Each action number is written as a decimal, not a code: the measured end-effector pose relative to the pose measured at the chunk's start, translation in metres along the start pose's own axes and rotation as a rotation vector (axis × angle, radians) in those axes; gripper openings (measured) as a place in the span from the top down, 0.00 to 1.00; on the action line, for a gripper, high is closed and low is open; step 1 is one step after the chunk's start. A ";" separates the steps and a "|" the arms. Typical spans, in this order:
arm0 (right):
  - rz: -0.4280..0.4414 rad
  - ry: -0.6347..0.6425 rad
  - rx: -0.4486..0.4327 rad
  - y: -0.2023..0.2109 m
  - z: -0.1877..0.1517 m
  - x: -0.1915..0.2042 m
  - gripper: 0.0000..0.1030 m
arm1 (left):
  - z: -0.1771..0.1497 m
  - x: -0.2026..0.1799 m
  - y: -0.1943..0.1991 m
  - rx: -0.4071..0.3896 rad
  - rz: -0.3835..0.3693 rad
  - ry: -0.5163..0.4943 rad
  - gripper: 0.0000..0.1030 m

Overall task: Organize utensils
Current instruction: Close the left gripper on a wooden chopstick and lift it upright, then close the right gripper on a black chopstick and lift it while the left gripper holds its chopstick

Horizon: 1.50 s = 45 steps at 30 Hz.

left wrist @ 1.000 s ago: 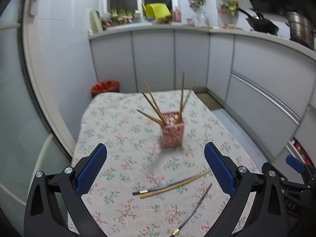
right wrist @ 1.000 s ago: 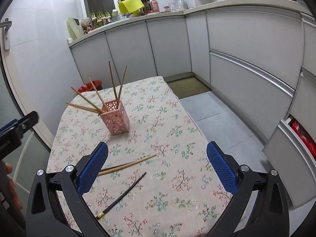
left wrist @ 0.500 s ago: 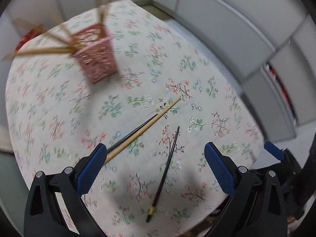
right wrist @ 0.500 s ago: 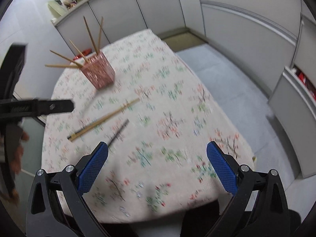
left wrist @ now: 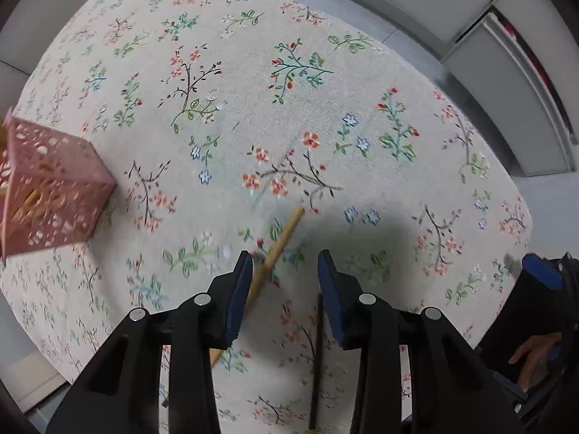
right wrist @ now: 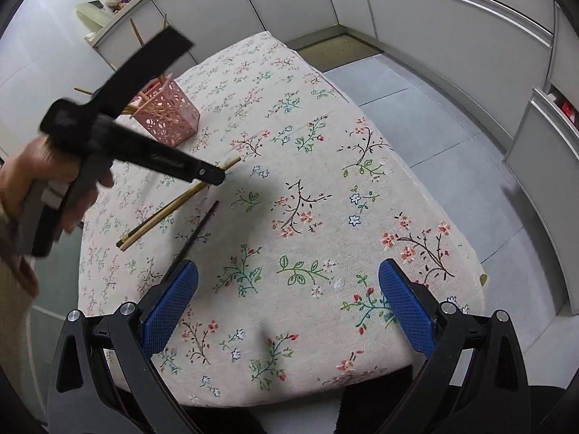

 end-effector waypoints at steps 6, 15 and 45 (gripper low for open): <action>0.018 -0.014 0.047 -0.011 0.001 -0.003 0.07 | 0.007 0.006 -0.010 0.018 -0.038 -0.004 0.77; -0.029 -0.043 0.085 -0.022 0.003 -0.003 0.07 | -0.025 0.047 0.019 -0.140 -0.100 0.120 0.95; -0.415 -0.157 0.360 -0.125 0.047 0.137 0.75 | -0.208 0.104 0.196 -0.717 -0.090 0.362 0.95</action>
Point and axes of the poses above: each gripper's, at about its wrist camera, not at the fingertips, and y roughly against the way its jaws point, x to its left, z to its top, the point moved 2 cm from there along -y, roughly the way its jaws point, and after that the axes turned 5 degrees about y, right-handed, at the moved point
